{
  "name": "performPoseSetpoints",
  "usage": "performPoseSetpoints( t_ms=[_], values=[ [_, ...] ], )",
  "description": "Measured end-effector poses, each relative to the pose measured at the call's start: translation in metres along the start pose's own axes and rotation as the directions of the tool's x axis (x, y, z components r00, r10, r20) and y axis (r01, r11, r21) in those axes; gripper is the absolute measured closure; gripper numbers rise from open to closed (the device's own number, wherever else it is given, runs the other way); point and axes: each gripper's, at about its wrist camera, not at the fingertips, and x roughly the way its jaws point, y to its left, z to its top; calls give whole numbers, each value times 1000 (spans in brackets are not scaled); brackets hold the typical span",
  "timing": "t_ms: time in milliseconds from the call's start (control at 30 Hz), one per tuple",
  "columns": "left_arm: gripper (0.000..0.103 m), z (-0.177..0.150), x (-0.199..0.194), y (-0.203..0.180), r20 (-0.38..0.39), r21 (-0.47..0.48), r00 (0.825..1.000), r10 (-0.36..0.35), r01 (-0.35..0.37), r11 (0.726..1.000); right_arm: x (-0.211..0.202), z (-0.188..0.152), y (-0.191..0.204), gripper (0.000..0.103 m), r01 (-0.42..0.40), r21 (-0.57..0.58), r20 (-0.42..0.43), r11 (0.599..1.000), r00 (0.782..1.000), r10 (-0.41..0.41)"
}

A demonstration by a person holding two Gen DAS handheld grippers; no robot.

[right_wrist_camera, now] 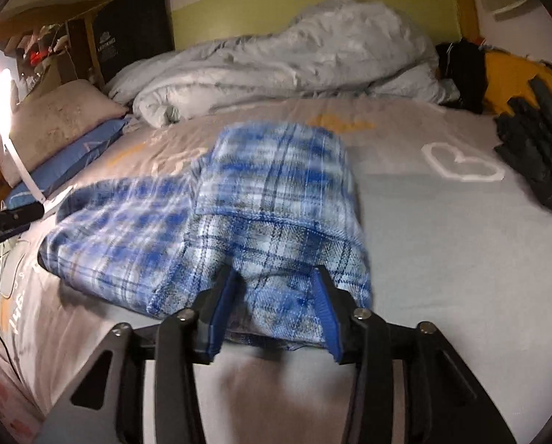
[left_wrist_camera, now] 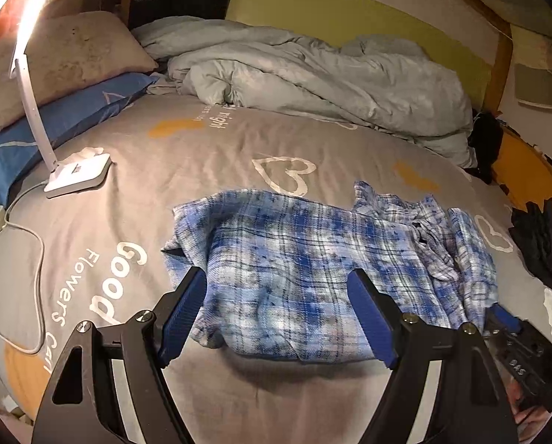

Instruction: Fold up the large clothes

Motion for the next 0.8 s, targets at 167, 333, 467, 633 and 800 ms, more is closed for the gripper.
performPoseSetpoints(
  t_ms=[167, 333, 467, 633, 800],
  values=[
    [17, 3, 5, 14, -7, -43, 999, 46, -46, 998, -17, 6, 10, 28, 31, -48, 88, 998, 996, -27],
    [12, 2, 25, 34, -80, -111, 993, 87, -96, 989, -17, 8, 9, 8, 45, -48, 99, 998, 994, -40],
    [12, -5, 46, 52, -156, -179, 983, 101, -128, 975, -4, 1, 16, 7, 59, -107, 23, 993, 998, -57],
    [12, -11, 63, 56, -183, -185, 975, 128, -162, 969, 18, -2, 18, 7, 67, -105, -20, 992, 997, -70],
    [12, -14, 76, 55, -221, -199, 972, 83, -128, 972, 40, 10, 16, 17, 86, -99, -28, 991, 996, -89]
  ],
)
